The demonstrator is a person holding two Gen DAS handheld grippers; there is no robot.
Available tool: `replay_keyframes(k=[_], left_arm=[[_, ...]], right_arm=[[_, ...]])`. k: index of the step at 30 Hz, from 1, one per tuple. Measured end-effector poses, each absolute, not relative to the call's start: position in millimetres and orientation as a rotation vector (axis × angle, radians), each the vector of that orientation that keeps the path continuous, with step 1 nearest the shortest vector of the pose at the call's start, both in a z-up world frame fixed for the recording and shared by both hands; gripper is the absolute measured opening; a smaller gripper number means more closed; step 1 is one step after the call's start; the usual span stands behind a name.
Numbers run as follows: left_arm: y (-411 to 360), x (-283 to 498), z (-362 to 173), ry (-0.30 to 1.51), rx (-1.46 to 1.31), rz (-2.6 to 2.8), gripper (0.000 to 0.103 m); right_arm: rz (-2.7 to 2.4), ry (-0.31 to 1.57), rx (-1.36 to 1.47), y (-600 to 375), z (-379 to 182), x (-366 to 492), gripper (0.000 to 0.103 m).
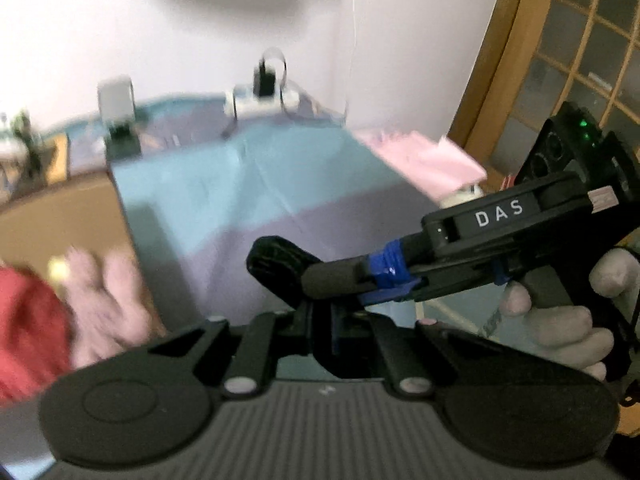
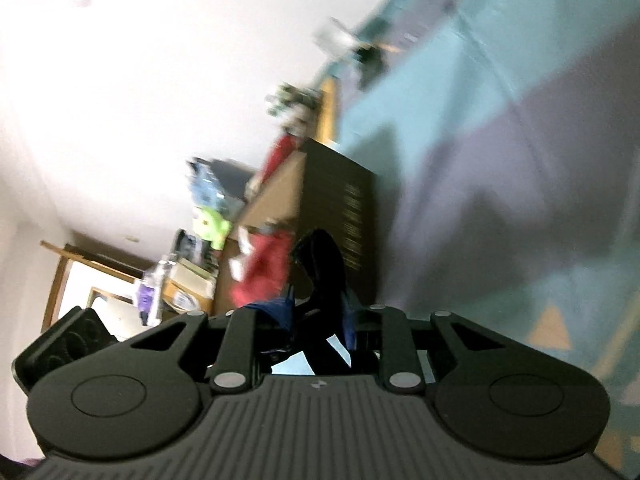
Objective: Organize soft objects
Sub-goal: 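Carry the black cloth with the right gripper and release it in the box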
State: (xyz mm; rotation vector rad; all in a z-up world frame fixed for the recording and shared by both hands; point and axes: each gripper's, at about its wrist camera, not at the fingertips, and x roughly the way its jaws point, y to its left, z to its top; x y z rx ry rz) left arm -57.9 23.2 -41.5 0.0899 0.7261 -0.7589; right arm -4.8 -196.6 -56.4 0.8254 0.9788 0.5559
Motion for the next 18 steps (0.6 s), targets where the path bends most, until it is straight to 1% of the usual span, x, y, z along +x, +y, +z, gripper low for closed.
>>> replay_keyframes(k=[4, 9, 14, 18], left_arm=[[54.3, -49.1, -13.0, 0.647, 0.077, -0.747, 0.003], [93.6, -26.6, 4.2, 0.591, 0.093, -0.690, 0.003], [128.8, 14.3, 1.8, 0.623, 0.072, -0.633, 0.003], [146.2, 48.2, -15.6, 0.693, 0.062, -0.592, 0.003]], right_arm=[[0.626, 0.896, 0.759, -162.7, -23.3, 13.3, 0.006], [0.674, 0.846, 0.691, -119.7, -9.3, 43.9, 0.006], [0.665, 0.830, 0.596, -71.6, -12.9, 79.6, 0.006], [0.626, 0.859, 0.506, -44.0, -28.6, 103.6, 0.006]])
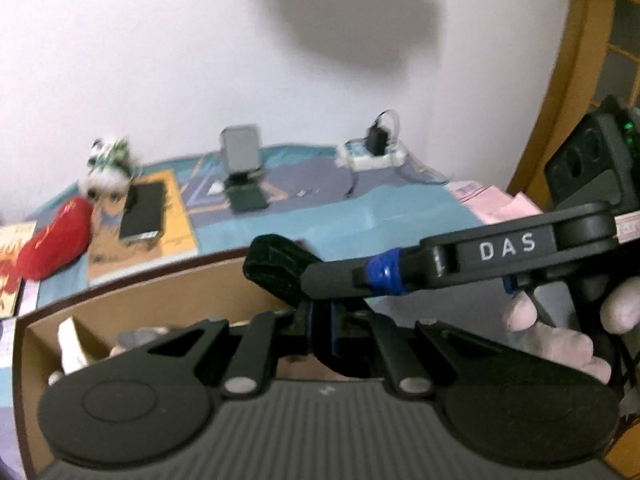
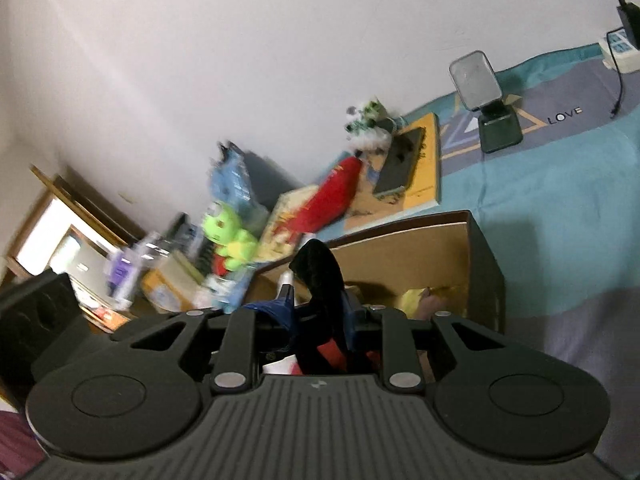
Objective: Organize soft objects
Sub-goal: 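Carry the black cloth with the right gripper and release it in the box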
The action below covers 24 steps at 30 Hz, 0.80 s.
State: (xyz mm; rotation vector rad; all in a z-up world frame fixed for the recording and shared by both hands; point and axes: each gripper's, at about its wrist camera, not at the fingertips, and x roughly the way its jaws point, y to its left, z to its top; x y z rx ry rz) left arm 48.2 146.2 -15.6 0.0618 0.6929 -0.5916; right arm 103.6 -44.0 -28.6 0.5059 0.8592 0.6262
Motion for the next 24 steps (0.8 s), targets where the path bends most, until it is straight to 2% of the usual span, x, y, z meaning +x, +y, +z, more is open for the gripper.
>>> replay_keyframes(k=[5, 7, 10, 12, 13, 14, 15, 16, 24], left_arm=[[156.9, 72.4, -48.7, 0.809, 0.068, -0.547, 0.004], [158.1, 73.8, -60.2, 0.856, 0.076, -0.538, 0.004], [163.8, 71.6, -68.3, 0.892, 0.092, -0.518, 0.006], [169.2, 70.4, -65.7, 0.894, 0.085, -0.491, 0.018], [172.0, 70.0, -62.4, 0.886, 0.079, -0.473, 0.031], [175.3, 68.0, -57.9, 0.873, 0.072, -0.458, 0.041], [178.3, 65.3, -52.2, 0.861, 0.065, -0.442, 0.047], [180.8, 62.0, -46.9, 0.842, 0.062, -0.419, 0.060], [189.8, 39.3, -13.5, 0.773, 0.060, -0.288, 0.061]], right_arm=[[0.520, 0.957, 0.403, -20.6, -57.7, 120.1, 0.011], [0.482, 1.012, 0.392, -17.2, -68.3, 122.4, 0.009], [0.451, 0.997, 0.359, -16.8, -66.0, 117.0, 0.011], [0.439, 0.978, 0.374, -18.9, -59.9, 114.6, 0.011], [0.439, 0.967, 0.381, -18.7, -56.0, 113.0, 0.011], [0.442, 0.953, 0.383, -19.1, -51.4, 110.7, 0.011], [0.443, 0.939, 0.377, -18.6, -46.7, 107.8, 0.011], [0.439, 0.923, 0.362, -18.5, -41.1, 103.5, 0.011], [0.376, 0.856, 0.269, -6.5, -15.2, 78.7, 0.011]])
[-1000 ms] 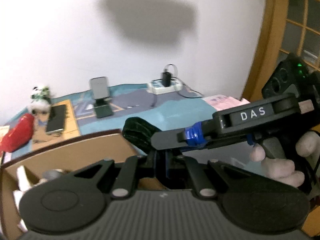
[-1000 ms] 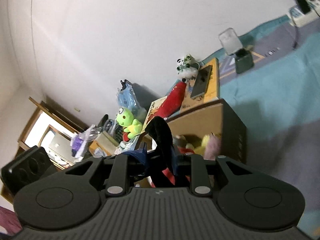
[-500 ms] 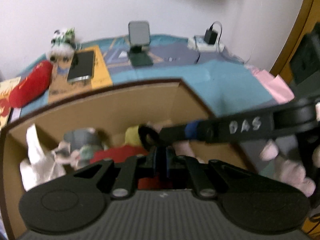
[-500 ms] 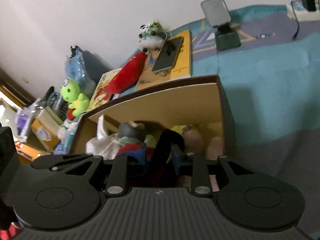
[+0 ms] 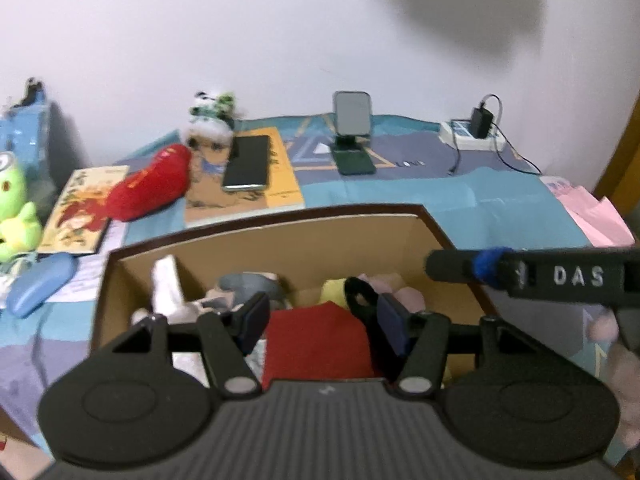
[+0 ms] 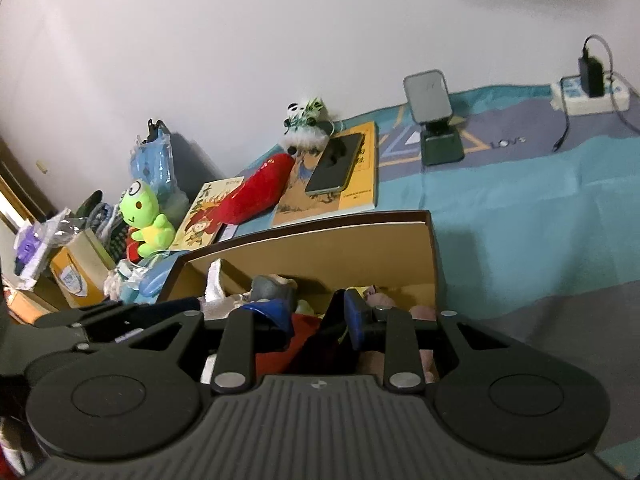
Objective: Organize soft objects
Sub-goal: 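Carry the black cloth with the right gripper and release it in the box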
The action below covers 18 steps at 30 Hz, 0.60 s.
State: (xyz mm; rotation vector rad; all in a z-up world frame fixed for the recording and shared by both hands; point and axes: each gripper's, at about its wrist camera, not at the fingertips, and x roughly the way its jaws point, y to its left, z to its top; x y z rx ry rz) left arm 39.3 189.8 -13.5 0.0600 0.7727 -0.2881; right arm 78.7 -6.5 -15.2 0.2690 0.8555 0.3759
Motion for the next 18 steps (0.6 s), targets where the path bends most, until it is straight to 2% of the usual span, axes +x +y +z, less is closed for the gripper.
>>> replay_keyframes(k=[4, 18], left_arm=[[193.0, 26.9, -4.8, 0.763, 0.052, -0.211, 0.065], [203.5, -12.7, 1.4, 0.822, 0.108, 0.038, 0.066]], right_arm=[[0.342, 0.838, 0.223, -1.0, -6.3, 64.0, 0.012], [0.331, 0.865, 0.122, 11.7, 0.0, 18.6, 0.014]])
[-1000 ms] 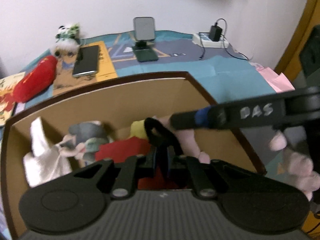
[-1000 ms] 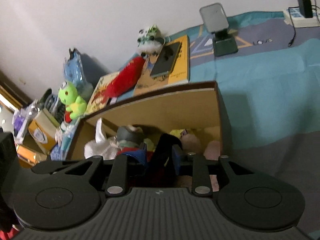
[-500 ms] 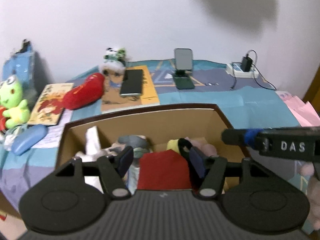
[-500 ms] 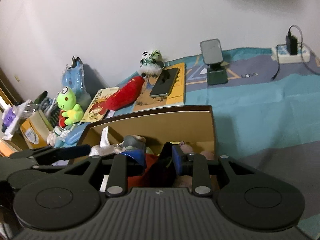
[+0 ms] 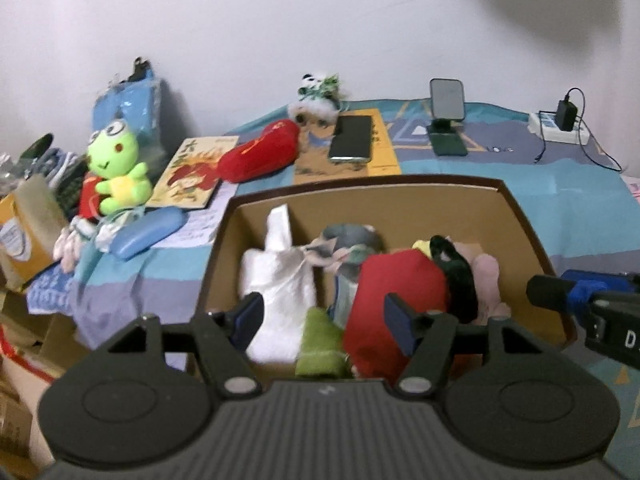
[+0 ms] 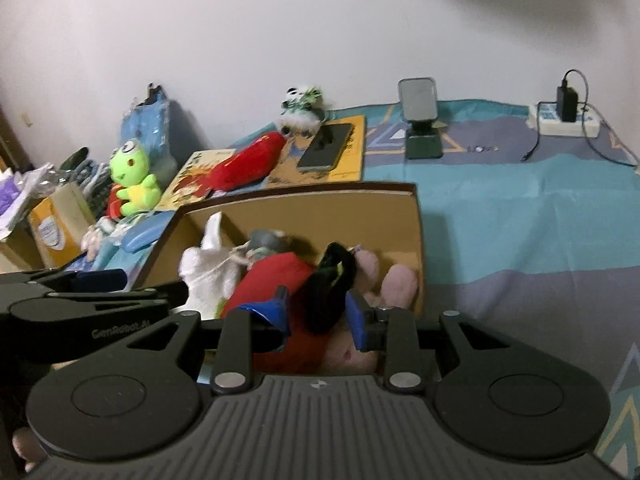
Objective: Organize soft objects
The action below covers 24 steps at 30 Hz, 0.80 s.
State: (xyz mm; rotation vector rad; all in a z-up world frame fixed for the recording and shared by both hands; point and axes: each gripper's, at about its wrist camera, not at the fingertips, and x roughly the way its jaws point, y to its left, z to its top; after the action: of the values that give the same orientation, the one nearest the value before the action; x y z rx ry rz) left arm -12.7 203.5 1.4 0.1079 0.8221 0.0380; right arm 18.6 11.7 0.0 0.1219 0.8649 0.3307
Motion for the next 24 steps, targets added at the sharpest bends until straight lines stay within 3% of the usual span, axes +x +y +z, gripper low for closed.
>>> replay_keyframes(k=[24], left_arm=[[146.0, -85.9, -19.6, 0.941, 0.071, 0.127, 0.070]], right_arm=[[0.389, 0.994, 0.051, -26.4, -11.3, -30.8, 0.016]])
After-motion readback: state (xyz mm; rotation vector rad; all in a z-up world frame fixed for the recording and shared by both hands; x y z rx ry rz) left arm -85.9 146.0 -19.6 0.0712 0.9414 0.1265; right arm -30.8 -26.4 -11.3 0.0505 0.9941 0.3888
